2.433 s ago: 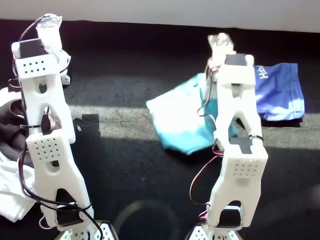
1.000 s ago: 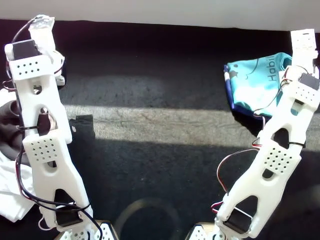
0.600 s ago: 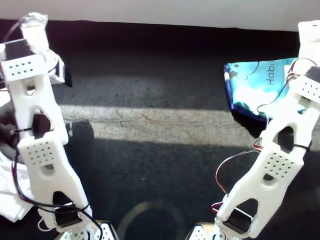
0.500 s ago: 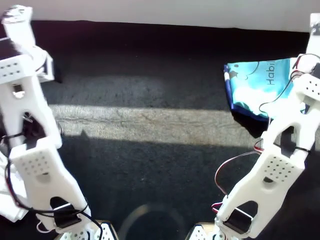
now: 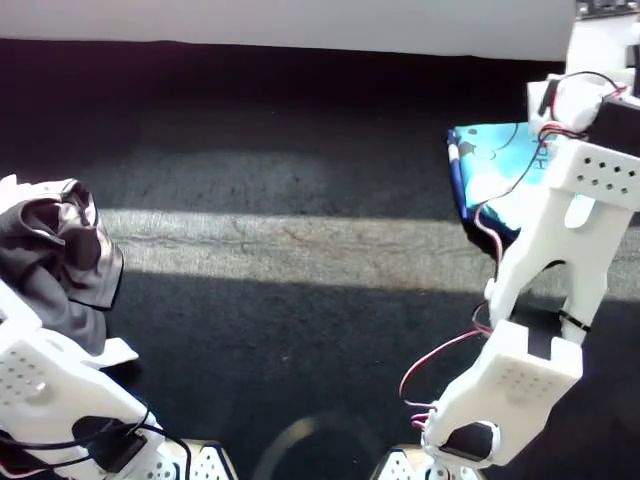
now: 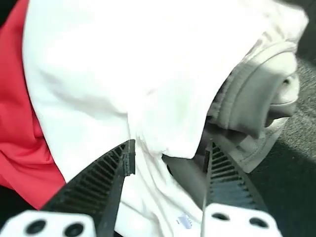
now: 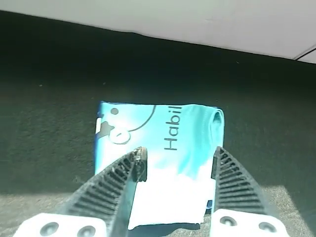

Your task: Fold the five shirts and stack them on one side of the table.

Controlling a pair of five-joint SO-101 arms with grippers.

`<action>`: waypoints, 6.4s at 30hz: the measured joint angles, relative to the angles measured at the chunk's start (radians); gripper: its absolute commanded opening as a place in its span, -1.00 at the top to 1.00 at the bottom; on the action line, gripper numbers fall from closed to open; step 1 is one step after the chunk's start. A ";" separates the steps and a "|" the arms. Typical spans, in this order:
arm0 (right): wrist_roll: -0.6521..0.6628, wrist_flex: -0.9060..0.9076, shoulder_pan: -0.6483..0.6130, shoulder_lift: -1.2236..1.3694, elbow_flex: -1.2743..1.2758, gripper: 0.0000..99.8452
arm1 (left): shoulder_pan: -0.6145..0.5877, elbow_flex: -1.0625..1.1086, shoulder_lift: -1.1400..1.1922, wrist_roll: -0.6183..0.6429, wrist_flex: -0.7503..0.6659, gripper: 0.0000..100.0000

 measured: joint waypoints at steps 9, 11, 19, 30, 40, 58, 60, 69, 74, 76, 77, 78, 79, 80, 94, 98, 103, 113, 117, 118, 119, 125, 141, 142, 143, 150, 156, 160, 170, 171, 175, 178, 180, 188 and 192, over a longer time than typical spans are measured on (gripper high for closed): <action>0.000 0.114 -0.132 -0.152 -0.002 0.58 | -0.005 0.000 0.190 -0.029 -0.014 0.55; 0.000 0.129 -0.133 -0.180 -0.005 0.58 | -0.005 0.000 0.198 -0.029 -0.014 0.62; 0.000 0.183 -0.133 -0.222 -0.011 0.58 | 0.005 -0.035 0.199 -0.028 -0.012 0.98; 0.000 0.192 -0.132 -0.222 -0.011 0.58 | 0.107 -0.385 0.034 0.006 0.109 0.98; 0.000 0.239 0.009 -0.222 -0.011 0.58 | 0.491 -0.434 -0.377 -0.008 0.110 0.98; 0.000 0.239 -0.025 -0.222 -0.011 0.58 | 0.761 -0.351 -0.276 0.015 0.114 0.98; 0.000 0.239 -0.008 -0.222 -0.011 0.58 | 0.865 -0.351 -0.276 0.035 0.114 0.98; -0.002 0.241 0.044 -0.222 -0.011 0.58 | 1.094 -0.344 -0.270 0.092 0.114 0.98; -0.044 0.244 -0.072 -0.233 0.110 0.58 | 1.019 -0.235 -0.206 0.097 0.114 0.94; -0.083 0.244 -0.153 -0.232 0.226 0.58 | 0.964 -0.203 -0.152 0.097 0.114 0.82; -0.101 0.244 -0.203 -0.232 0.284 0.58 | 0.931 -0.199 -0.124 0.097 0.112 0.76; -0.120 0.242 -0.252 -0.232 0.342 0.58 | 0.896 -0.199 -0.097 0.097 0.112 0.70; -0.137 0.230 -0.307 -0.232 0.404 0.58 | 0.861 -0.199 -0.072 0.097 0.112 0.65; -0.153 0.206 -0.362 -0.232 0.459 0.58 | 0.822 -0.195 -0.046 0.097 0.110 0.64; -0.282 -0.460 -0.937 -0.230 1.054 0.58 | 0.307 -0.190 0.199 0.097 0.048 0.67; -0.282 -0.571 -0.991 -0.133 1.097 0.61 | 0.244 -0.190 0.199 0.097 0.048 0.67; -0.282 -0.574 -0.970 0.023 1.046 0.96 | 0.235 -0.190 0.199 0.097 0.048 0.67; -0.233 -0.382 -0.707 -0.012 0.744 0.99 | 0.417 -0.236 0.198 0.097 0.104 0.67; -0.150 -0.275 -0.611 -0.071 0.615 0.99 | 0.548 -0.242 0.164 0.097 0.104 0.67; -0.135 -0.250 -0.588 -0.084 0.578 0.99 | 0.586 -0.242 0.143 0.097 0.104 0.67; -0.123 -0.226 -0.563 -0.100 0.542 0.99 | 0.624 -0.242 0.120 0.097 0.104 0.67; -0.063 -0.118 -0.402 -0.170 0.315 0.99 | 0.864 -0.173 0.009 0.097 0.106 0.67; -0.009 -0.006 -0.167 -0.193 0.046 0.99 | 0.959 0.017 0.258 0.097 -0.069 0.68; -0.009 -0.006 -0.167 -0.193 0.046 0.99 | 0.951 0.017 0.282 0.097 -0.077 0.68; -0.009 -0.006 -0.169 -0.193 0.046 0.99 | 0.945 0.017 0.304 0.097 -0.086 0.68; -0.009 -0.006 -0.169 -0.193 0.044 0.99 | 0.919 0.017 0.345 0.098 -0.095 0.98; -0.009 -0.006 -0.169 -0.193 0.044 0.99 | 0.729 0.017 0.259 0.098 -0.095 0.98; -0.009 -0.006 -0.169 -0.193 0.044 0.99 | 0.493 0.017 0.121 0.097 -0.095 0.98; -0.009 -0.005 -0.293 -0.193 0.018 0.99 | 0.031 0.017 -0.255 -0.051 -0.094 0.98; -0.009 0.002 -0.307 -0.193 0.000 0.99 | 0.005 0.017 -0.282 -0.061 -0.094 0.96; -0.009 0.051 -0.353 -0.199 -0.104 0.99 | -0.041 0.017 -0.354 -0.092 -0.094 0.66; -0.009 0.087 -0.362 -0.206 -0.150 0.99 | -0.038 0.017 -0.391 -0.094 -0.094 0.51; -0.009 0.114 -0.359 -0.207 -0.161 0.99 | -0.006 0.017 -0.408 -0.094 -0.094 0.55; -0.009 0.169 -0.351 -0.207 -0.161 0.99 | 0.453 0.017 -0.393 0.041 0.000 0.58; -0.009 0.169 -0.310 -0.207 -0.161 0.99 | 0.721 0.017 -0.230 0.175 -0.020 0.58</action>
